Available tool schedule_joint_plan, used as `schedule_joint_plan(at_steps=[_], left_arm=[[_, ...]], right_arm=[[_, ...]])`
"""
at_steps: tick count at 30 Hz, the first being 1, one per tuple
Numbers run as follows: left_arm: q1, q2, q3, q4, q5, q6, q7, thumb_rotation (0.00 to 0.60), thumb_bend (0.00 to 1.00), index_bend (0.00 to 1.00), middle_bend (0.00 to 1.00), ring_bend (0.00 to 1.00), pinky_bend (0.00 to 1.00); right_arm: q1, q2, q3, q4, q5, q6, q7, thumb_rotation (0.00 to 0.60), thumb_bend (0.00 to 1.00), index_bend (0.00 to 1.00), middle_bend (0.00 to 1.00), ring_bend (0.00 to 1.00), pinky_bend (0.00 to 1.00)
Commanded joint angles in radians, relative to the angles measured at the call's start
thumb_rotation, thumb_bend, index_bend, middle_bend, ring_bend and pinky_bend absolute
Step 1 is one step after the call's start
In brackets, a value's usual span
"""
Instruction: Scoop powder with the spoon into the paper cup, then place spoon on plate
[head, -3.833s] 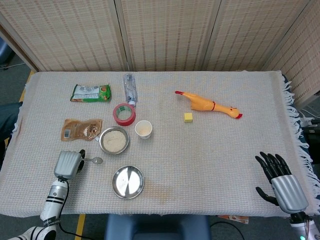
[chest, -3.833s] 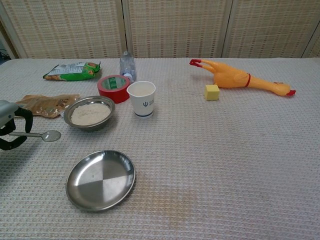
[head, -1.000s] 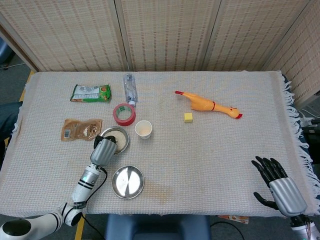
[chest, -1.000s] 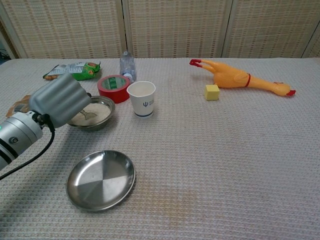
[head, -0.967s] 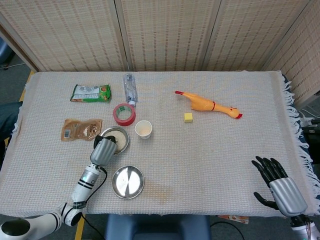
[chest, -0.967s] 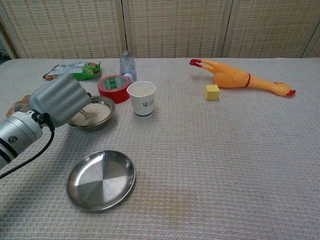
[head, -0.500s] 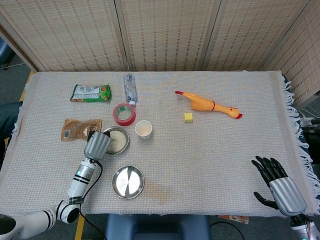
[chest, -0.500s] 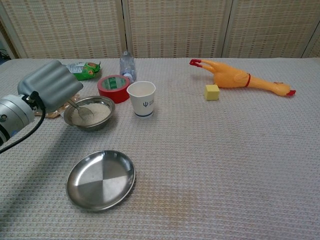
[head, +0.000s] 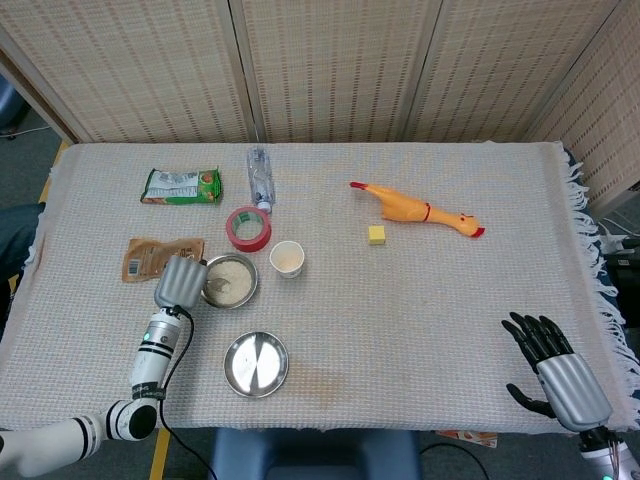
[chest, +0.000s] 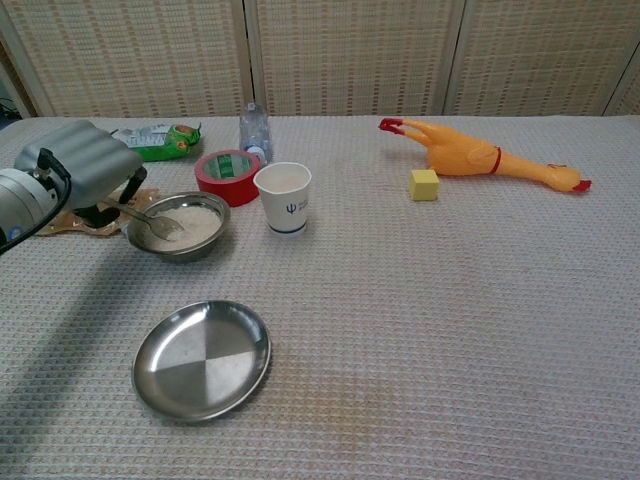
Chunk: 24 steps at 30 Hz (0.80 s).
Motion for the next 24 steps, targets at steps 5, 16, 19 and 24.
schedule_joint_plan(at_steps=[5,16,19,24], left_arm=[[-0.032,0.097,-0.052,-0.124,-0.180,-0.064,-0.071,0.600,0.38,0.62,1.00,1.00,1.00],[-0.074,0.196,-0.080,-0.255,-0.302,-0.081,-0.205,0.600,0.38,0.62,1.00,1.00,1.00],[-0.104,0.210,-0.082,-0.275,-0.350,-0.081,-0.204,0.600,0.38,0.62,1.00,1.00,1.00],[-0.173,0.219,-0.095,-0.302,-0.471,-0.097,-0.197,0.600,0.38,0.62,1.00,1.00,1.00]], right_arm=[[-0.002,0.000,-0.001,-0.001,-0.003,0.005,-0.002,0.600,0.15,0.00,0.00,0.00,0.00],[-0.001,0.003,-0.005,-0.002,-0.008,0.004,0.002,0.600,0.15,0.00,0.00,0.00,0.00],[-0.001,0.003,-0.006,-0.002,-0.011,0.005,0.002,0.600,0.15,0.00,0.00,0.00,0.00],[0.001,0.003,-0.007,-0.001,-0.009,-0.002,0.003,0.600,0.15,0.00,0.00,0.00,0.00]])
